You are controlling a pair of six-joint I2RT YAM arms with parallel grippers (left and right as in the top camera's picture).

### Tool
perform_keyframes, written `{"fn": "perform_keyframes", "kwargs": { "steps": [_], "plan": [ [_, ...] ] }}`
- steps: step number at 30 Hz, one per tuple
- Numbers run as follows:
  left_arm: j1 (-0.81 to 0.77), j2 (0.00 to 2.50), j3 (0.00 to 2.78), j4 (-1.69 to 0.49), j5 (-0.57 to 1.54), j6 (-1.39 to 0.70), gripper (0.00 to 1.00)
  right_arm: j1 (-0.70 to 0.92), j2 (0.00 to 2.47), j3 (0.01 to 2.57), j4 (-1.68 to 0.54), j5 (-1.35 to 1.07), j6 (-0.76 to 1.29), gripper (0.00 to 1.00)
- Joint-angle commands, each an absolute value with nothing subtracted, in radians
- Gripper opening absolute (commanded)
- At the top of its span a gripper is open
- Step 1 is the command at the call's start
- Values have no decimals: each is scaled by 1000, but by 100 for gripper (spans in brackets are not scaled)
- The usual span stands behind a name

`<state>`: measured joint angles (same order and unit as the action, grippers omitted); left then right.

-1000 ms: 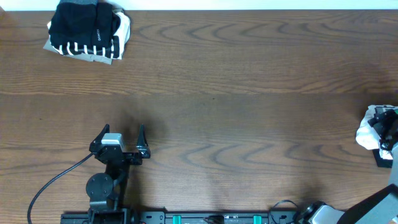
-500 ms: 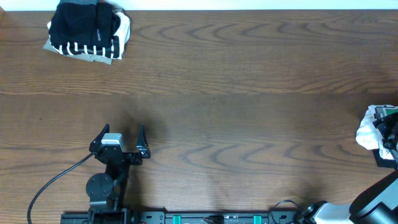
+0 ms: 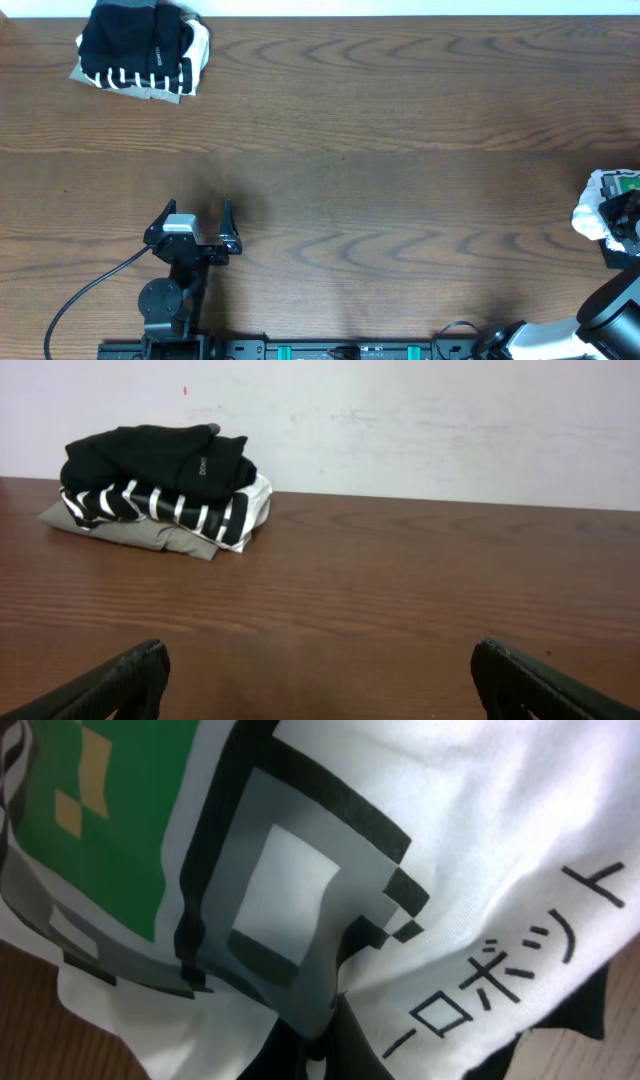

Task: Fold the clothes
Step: 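Reach the right gripper to the white printed T-shirt and grasp it, then lift the T-shirt with the right gripper and drop it mid-table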

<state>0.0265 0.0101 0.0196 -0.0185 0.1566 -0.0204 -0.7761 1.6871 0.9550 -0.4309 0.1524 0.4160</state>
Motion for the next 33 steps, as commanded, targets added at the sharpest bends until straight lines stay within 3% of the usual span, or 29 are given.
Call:
{"fn": "perform_keyframes", "kwargs": {
  "steps": [1, 6, 16, 21, 33],
  "plan": [
    [33, 4, 4, -52, 168, -4, 98, -785, 1643, 1000, -448, 152, 418, 1],
    [33, 4, 4, -52, 168, -4, 98, -785, 1524, 1056, -473, 18, 421, 1],
    [33, 4, 4, -52, 168, -4, 98, -719, 1225, 1087, -308, -565, 632, 1],
    [33, 4, 4, -52, 168, -4, 98, -549, 1175, 1087, -235, -728, 669, 1],
    [33, 4, 4, -52, 168, -4, 98, -41, 1260, 1084, -288, -715, 664, 1]
  ]
}}
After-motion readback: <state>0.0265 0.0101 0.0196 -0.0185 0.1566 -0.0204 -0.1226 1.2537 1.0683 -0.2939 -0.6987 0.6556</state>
